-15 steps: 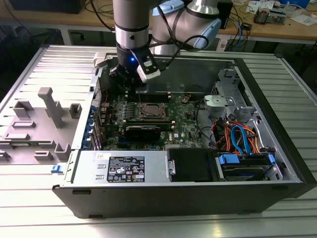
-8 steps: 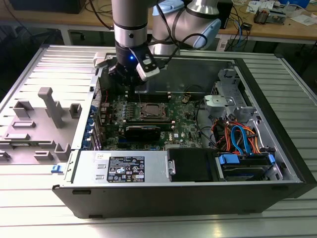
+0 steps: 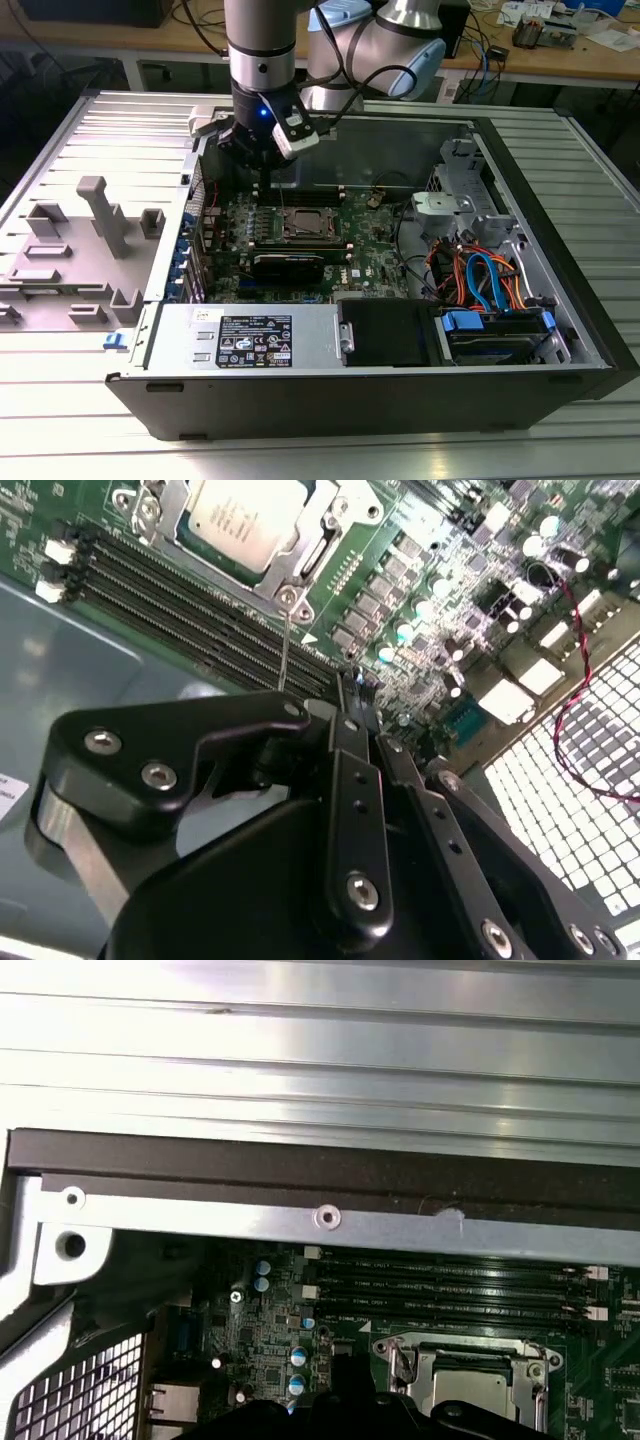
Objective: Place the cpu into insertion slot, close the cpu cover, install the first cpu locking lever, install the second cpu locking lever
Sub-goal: 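Install the first cpu locking lever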
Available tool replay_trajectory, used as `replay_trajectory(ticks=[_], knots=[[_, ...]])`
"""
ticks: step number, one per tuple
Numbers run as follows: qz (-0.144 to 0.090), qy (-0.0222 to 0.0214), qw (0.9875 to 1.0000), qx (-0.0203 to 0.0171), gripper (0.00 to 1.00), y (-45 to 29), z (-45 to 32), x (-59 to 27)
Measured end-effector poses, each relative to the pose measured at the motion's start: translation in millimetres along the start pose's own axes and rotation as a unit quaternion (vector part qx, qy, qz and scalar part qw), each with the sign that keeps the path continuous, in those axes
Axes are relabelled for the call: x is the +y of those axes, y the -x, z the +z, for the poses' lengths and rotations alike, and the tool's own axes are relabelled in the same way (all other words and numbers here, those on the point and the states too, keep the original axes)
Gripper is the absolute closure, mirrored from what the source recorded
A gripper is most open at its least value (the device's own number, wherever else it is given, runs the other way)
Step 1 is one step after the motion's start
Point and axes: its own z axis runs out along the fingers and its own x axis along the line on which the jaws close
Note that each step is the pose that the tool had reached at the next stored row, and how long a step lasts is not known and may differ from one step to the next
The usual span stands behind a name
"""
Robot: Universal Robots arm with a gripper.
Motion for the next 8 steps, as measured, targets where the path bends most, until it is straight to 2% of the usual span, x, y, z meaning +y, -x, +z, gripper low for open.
replay_trajectory(ticks=[8], knots=[[0.000,0.0000,1.0000,0.0000,0.89,-0.2,0.0,0.5]])
